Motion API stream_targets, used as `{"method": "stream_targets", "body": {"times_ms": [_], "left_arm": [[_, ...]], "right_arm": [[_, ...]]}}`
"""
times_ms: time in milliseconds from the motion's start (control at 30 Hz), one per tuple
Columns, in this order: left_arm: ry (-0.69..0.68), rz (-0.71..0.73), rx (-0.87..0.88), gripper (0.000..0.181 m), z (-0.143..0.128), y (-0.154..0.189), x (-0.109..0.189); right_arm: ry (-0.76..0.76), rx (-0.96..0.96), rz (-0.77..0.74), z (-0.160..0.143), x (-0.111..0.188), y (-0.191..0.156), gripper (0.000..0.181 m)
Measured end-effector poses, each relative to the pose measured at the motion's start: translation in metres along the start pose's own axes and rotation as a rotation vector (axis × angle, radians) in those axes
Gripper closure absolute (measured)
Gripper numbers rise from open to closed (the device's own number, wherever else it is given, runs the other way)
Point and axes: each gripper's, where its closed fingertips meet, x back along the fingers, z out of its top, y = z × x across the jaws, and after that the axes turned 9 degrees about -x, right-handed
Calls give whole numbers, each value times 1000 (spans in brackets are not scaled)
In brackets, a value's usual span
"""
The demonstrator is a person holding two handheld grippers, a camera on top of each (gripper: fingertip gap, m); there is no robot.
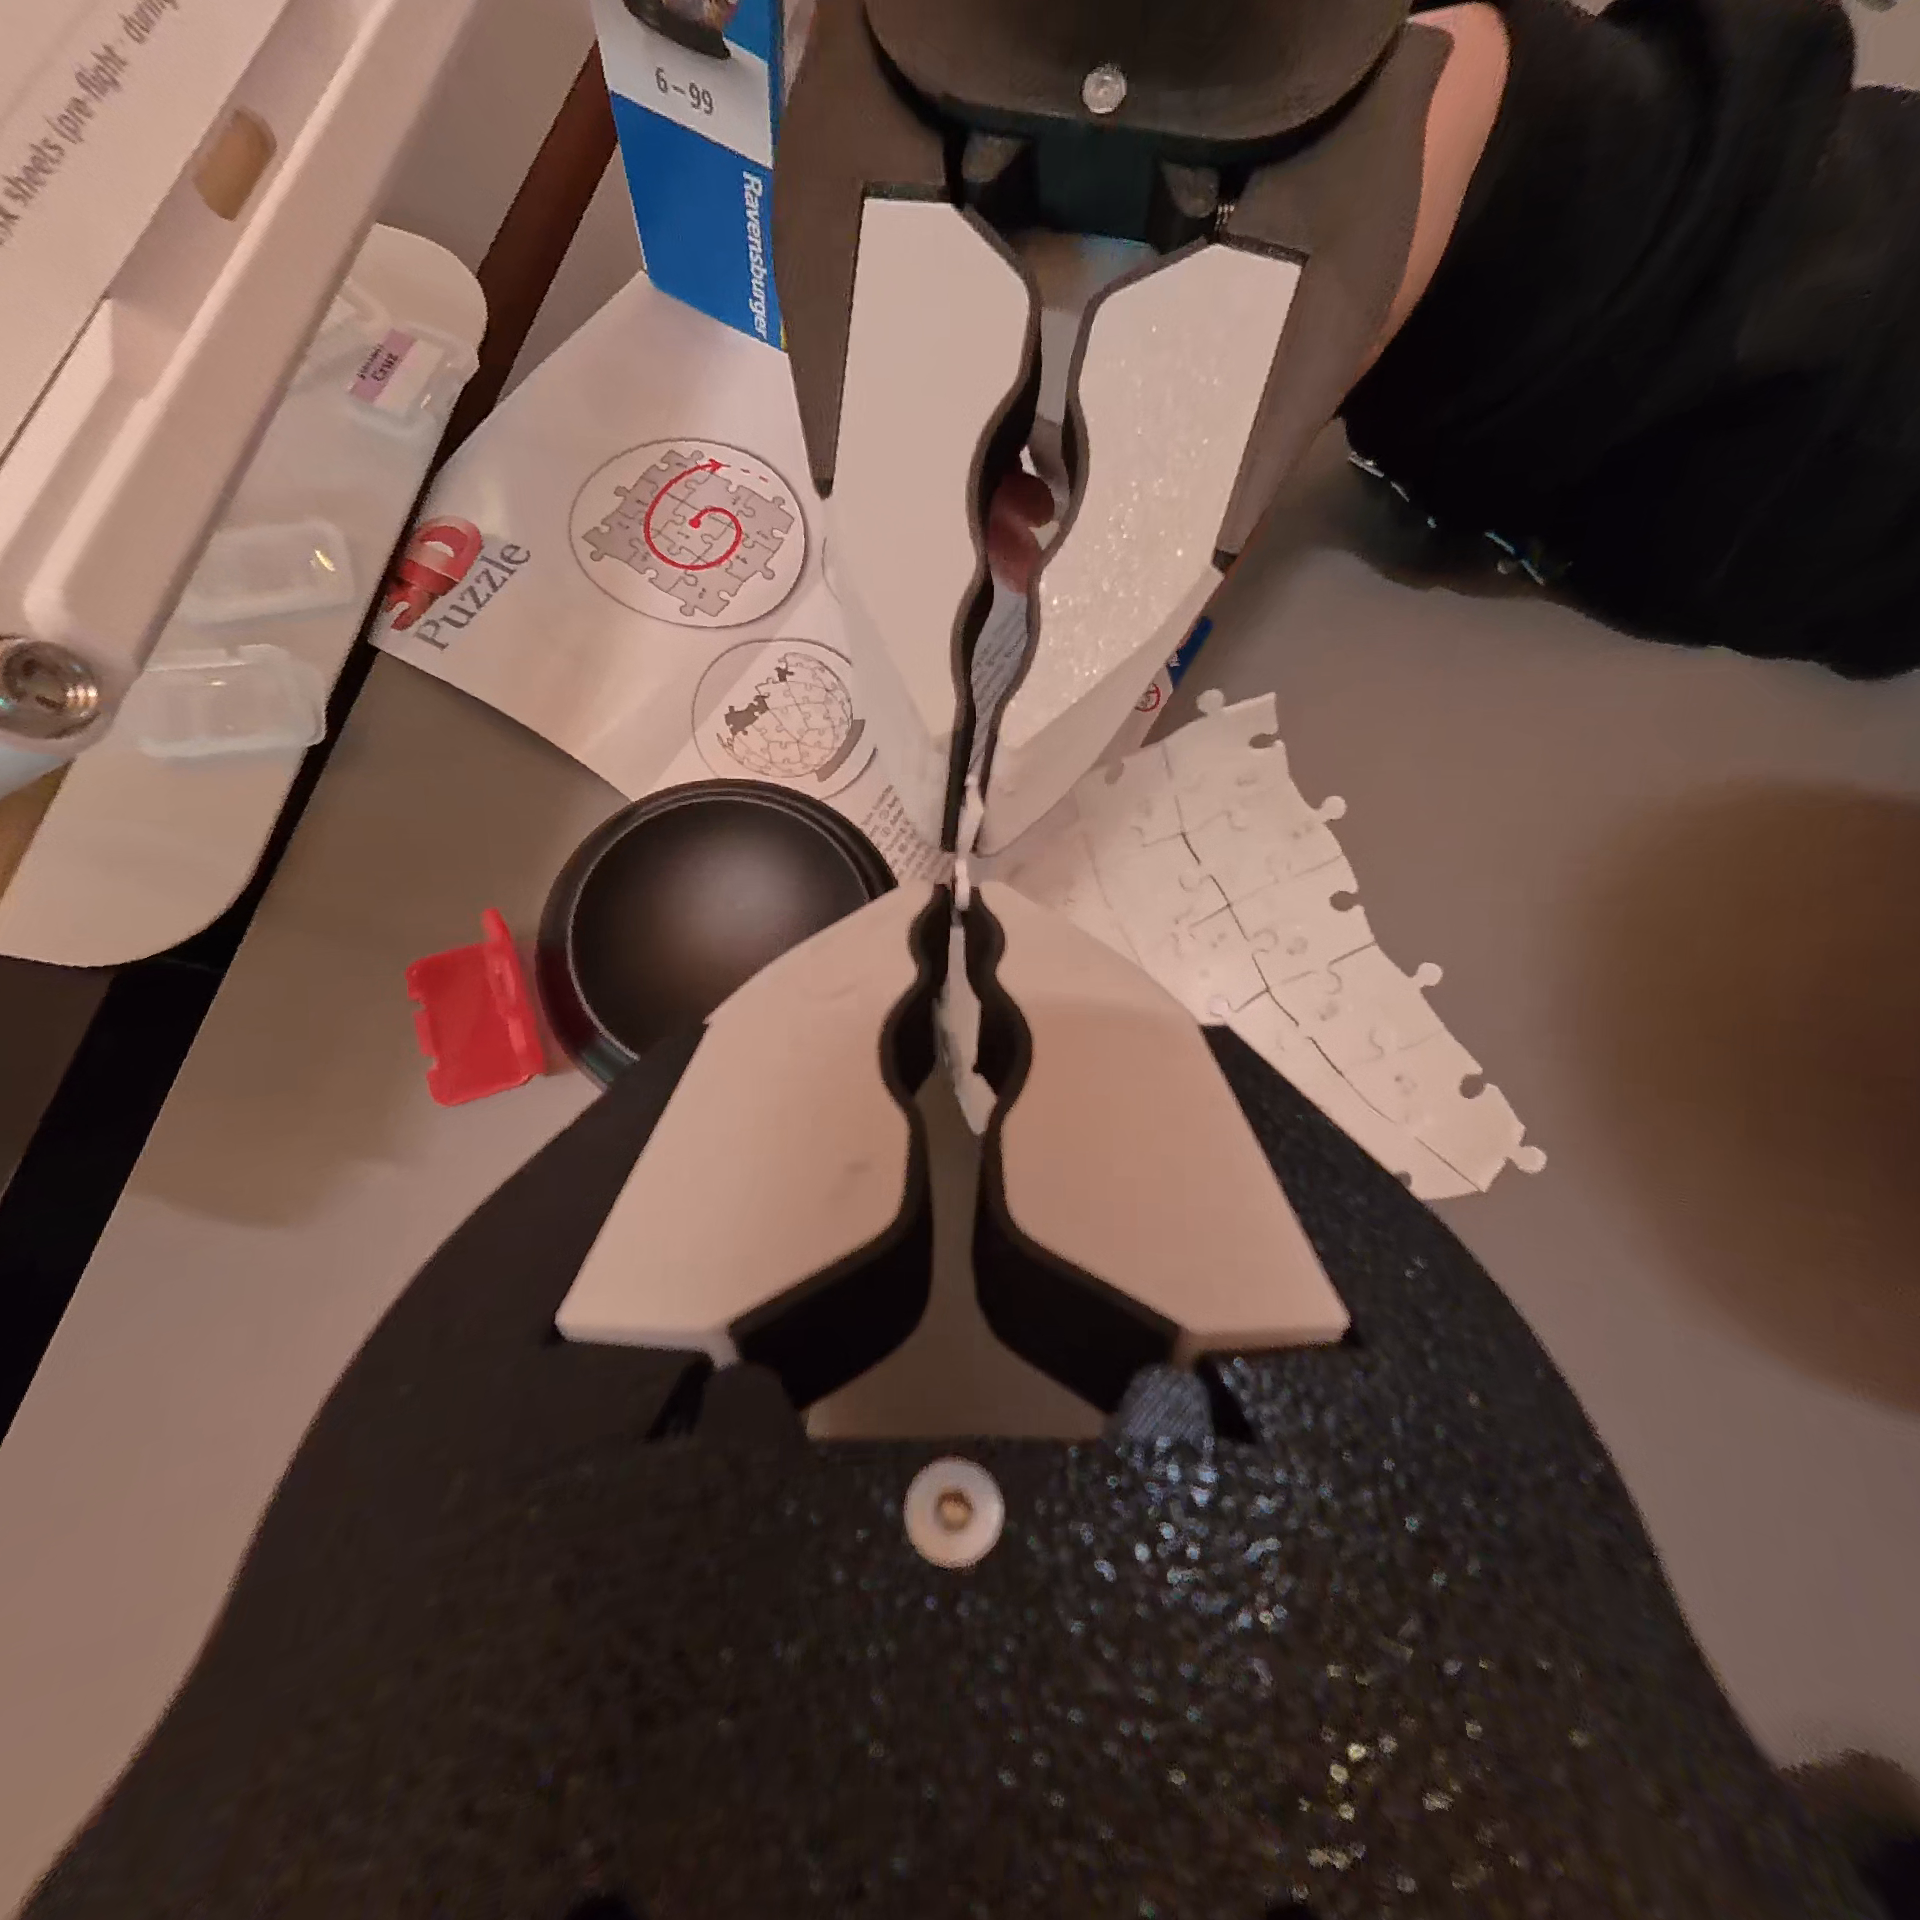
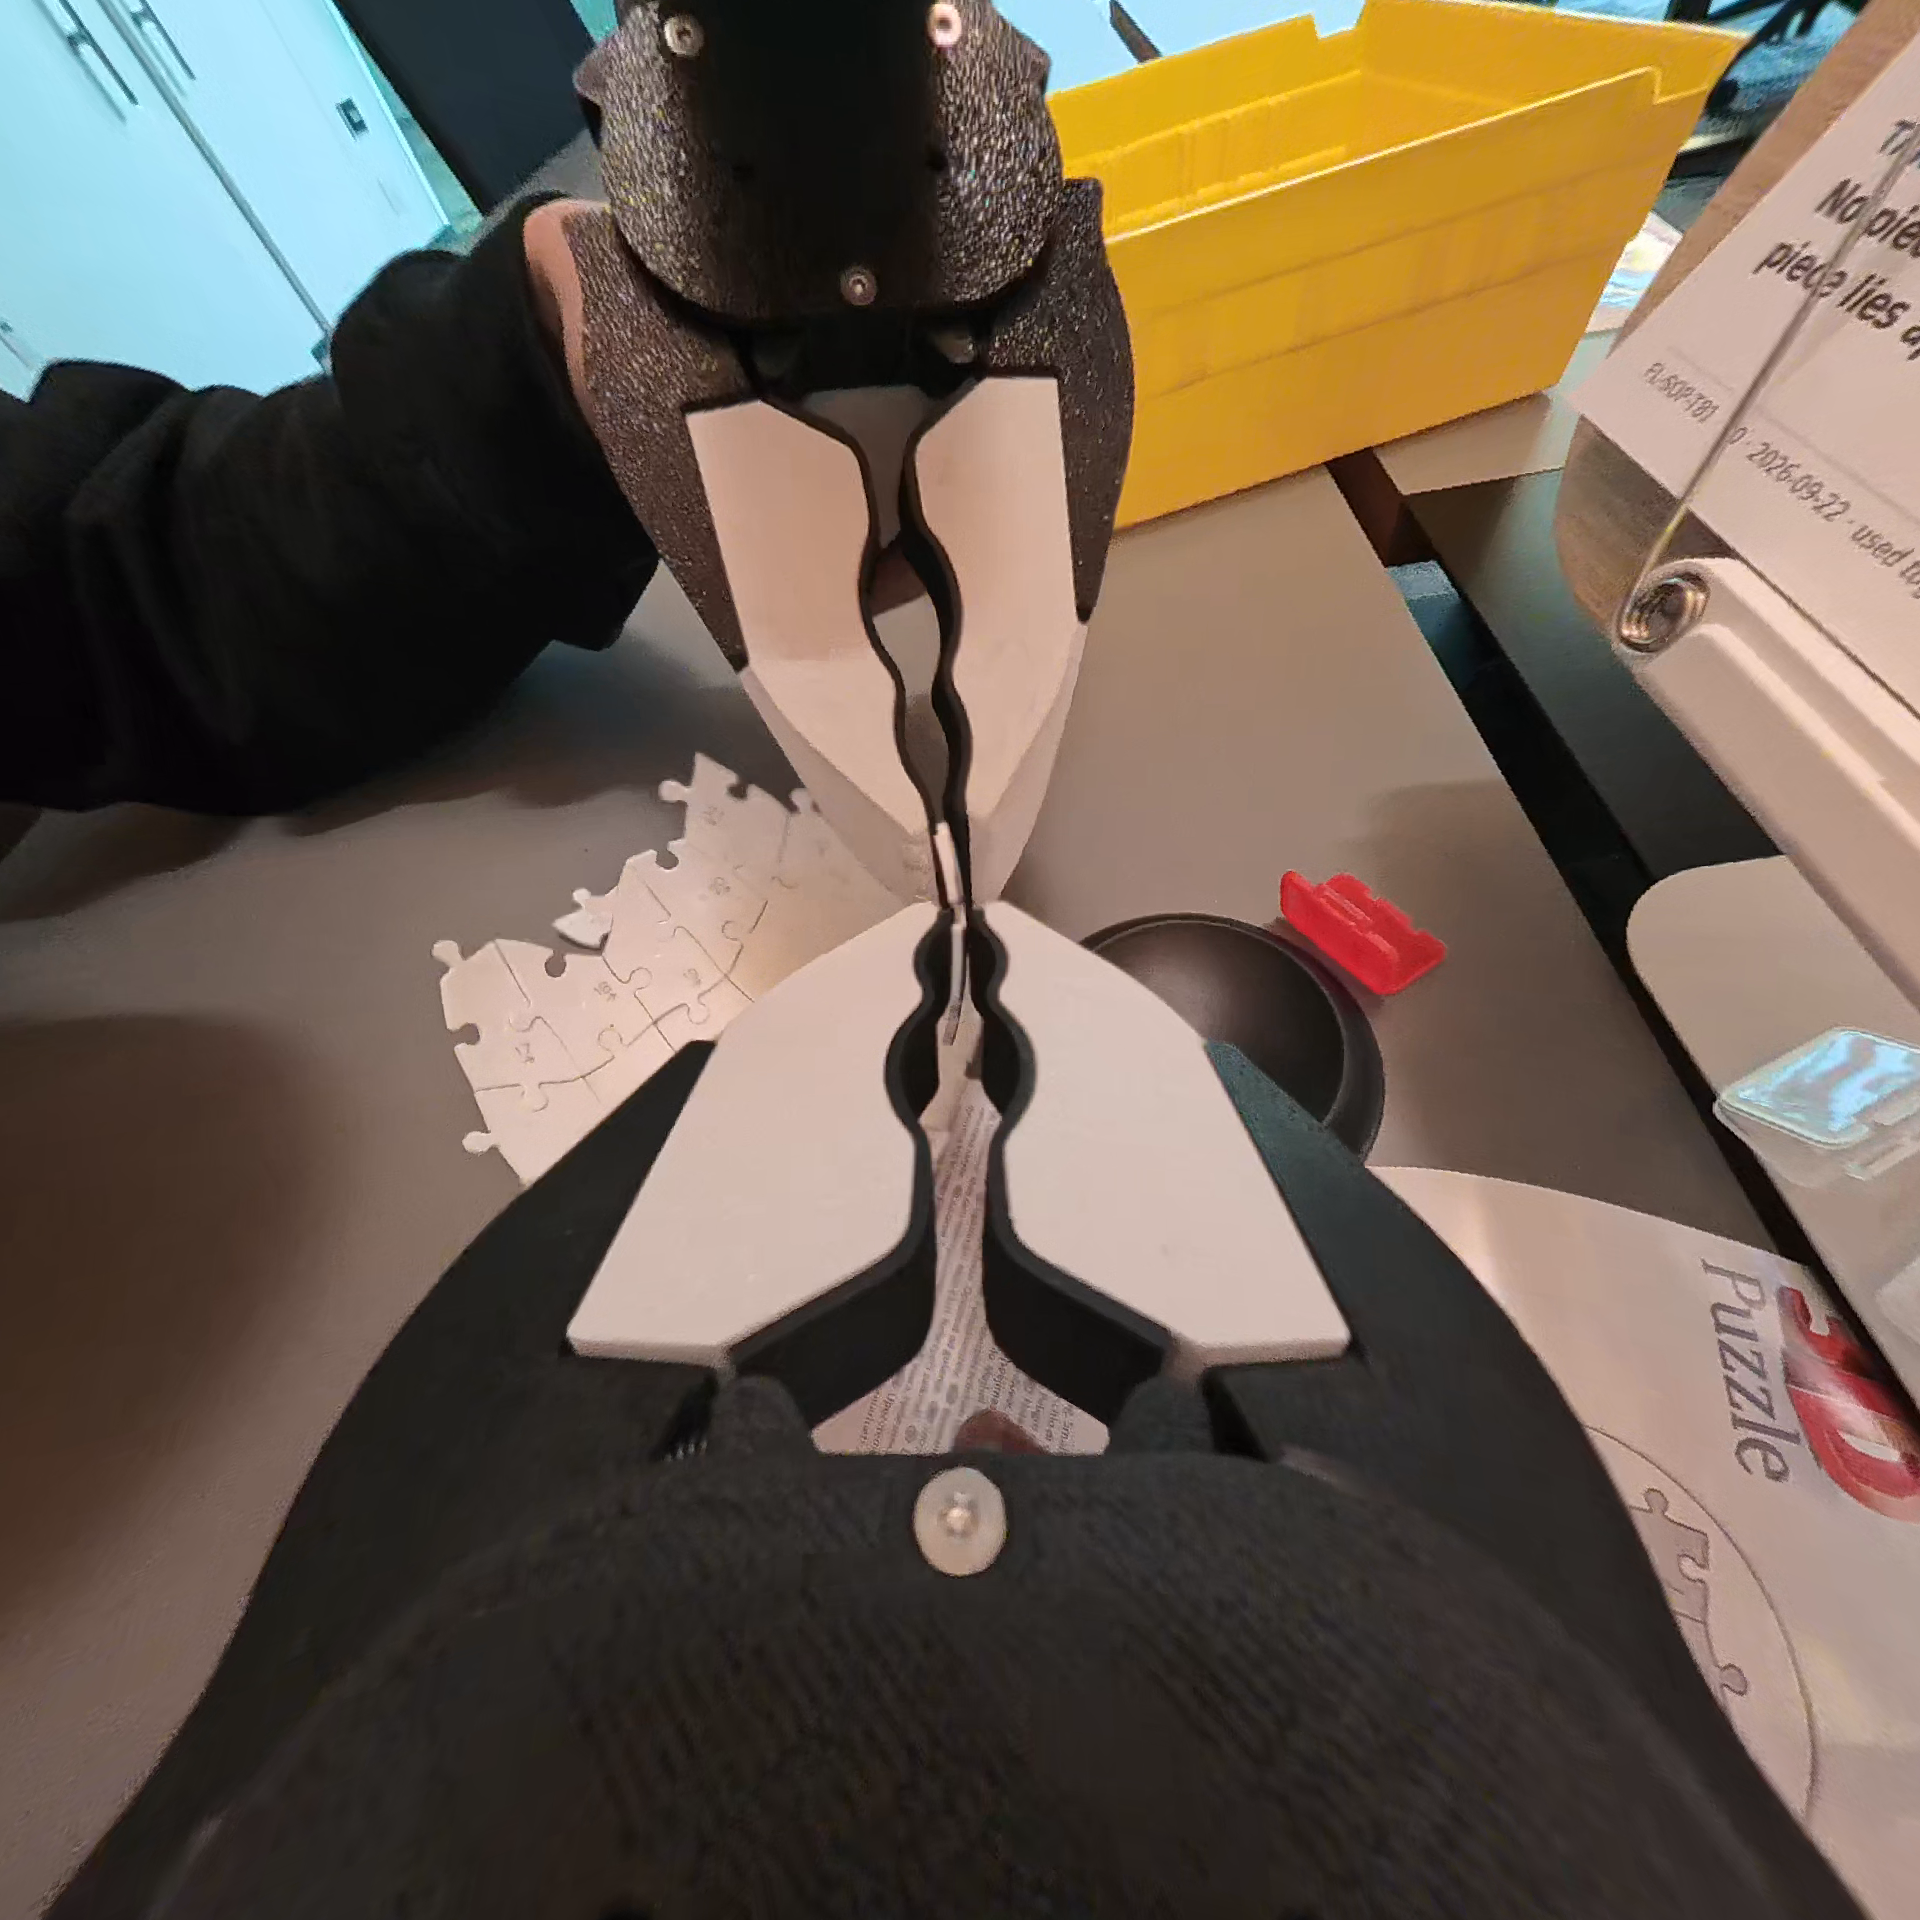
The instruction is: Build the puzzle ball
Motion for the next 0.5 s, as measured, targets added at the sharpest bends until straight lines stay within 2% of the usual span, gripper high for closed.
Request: {"method": "stream_targets", "body": {"times_ms": [300, 333, 400, 500], "left_arm": [[5, 8, 19, 179, -1, -3, 2], [7, -1, 38, 178, -2, -2, 3], [-9, -24, 79, 162, -6, 0, 6], [-76, -2, 60, 161, -19, -3, 8]], "right_arm": [[-43, 19, -8, -4, -5, 3, 179], [-40, 22, -10, -3, -6, 3, 179], [-34, 17, -16, -3, -8, 4, 179], [-45, 13, -19, -5, -9, 7, 179]]}}
